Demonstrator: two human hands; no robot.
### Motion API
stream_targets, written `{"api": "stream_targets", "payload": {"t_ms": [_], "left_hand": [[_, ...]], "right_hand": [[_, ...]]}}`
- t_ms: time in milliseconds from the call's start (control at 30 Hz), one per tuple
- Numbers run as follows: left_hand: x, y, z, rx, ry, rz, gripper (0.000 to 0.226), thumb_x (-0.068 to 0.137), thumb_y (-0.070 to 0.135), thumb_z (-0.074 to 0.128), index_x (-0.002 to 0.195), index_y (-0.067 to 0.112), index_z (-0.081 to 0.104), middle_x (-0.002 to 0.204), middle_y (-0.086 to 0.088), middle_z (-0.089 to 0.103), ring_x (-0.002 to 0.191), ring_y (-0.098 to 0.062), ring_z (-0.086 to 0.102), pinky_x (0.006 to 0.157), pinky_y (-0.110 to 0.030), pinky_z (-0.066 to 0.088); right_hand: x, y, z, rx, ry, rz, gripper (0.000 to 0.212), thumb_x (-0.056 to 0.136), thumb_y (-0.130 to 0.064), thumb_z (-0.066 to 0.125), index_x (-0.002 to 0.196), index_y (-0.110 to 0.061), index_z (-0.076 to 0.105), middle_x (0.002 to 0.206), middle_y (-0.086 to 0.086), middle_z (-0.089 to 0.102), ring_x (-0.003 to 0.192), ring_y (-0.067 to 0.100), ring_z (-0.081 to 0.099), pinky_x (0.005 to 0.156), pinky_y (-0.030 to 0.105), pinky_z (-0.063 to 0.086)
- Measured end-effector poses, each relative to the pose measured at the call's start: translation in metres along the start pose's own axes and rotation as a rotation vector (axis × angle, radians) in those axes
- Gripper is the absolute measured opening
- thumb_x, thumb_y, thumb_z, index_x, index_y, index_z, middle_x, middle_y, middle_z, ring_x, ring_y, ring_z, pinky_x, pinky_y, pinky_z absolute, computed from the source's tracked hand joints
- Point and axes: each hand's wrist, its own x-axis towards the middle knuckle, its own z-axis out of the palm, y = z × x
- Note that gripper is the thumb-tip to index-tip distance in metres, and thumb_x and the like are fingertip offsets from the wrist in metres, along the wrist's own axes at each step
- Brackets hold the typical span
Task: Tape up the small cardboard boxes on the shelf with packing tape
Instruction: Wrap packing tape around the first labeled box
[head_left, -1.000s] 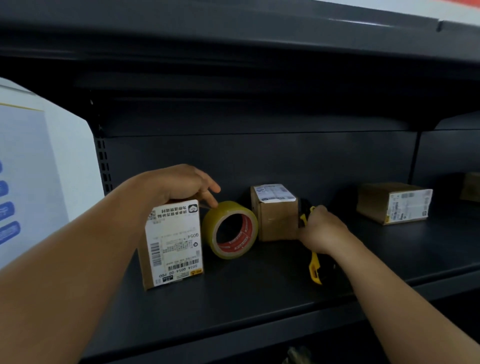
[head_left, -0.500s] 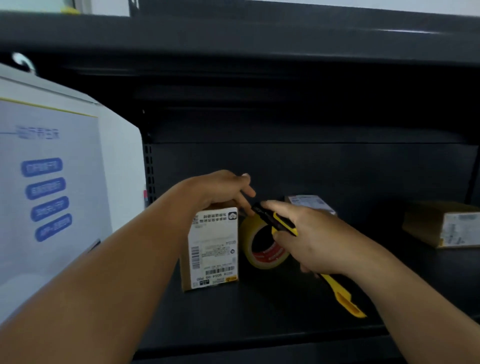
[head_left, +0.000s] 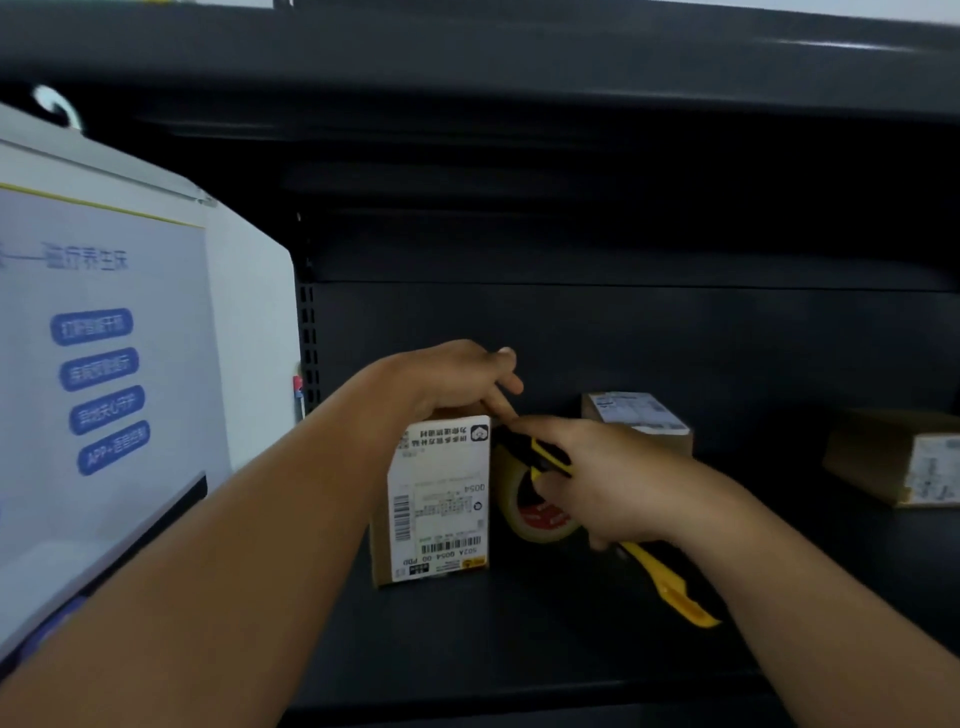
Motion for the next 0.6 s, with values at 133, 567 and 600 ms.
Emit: {"api": "stream_targets", "payload": {"t_ms": [133, 567, 600], "left_hand": [[0.002, -0.003, 0.0, -0.007, -0.007, 0.006, 0.047, 0.102, 0.045, 0.027, 0.126, 0.021, 0.059, 0.093, 0.008, 0.074, 0.103, -0.012, 0.06, 0.091, -0.032, 0.04], [0.005, -0.003, 0.003, 0.043, -0.012, 0.024, 0.043, 0.102, 0.044, 0.028, 0.121, 0.025, 0.061, 0.091, 0.01, 0.076, 0.102, -0.007, 0.061, 0.103, -0.036, 0.038], [0.005, -0.002, 0.003, 0.044, -0.01, 0.023, 0.042, 0.102, 0.044, 0.028, 0.12, 0.025, 0.061, 0.091, 0.01, 0.076, 0.101, -0.007, 0.062, 0.101, -0.035, 0.038]], "right_hand": [[-0.015, 0.02, -0.011, 0.05, 0.021, 0.013, 0.055, 0.096, -0.033, 0.045, 0.131, -0.067, 0.02, 0.109, -0.01, 0.058, 0.063, 0.011, 0.067, 0.052, 0.026, 0.054], [-0.023, 0.109, 0.004, -0.165, -0.133, 0.141, 0.044, 0.1, -0.04, 0.033, 0.139, -0.059, 0.023, 0.133, -0.003, 0.04, 0.11, 0.013, 0.045, 0.087, 0.025, 0.039], [-0.02, 0.111, 0.007, -0.185, -0.154, 0.136, 0.045, 0.1, -0.039, 0.034, 0.138, -0.061, 0.022, 0.135, -0.003, 0.038, 0.114, 0.015, 0.044, 0.091, 0.027, 0.039]]}}
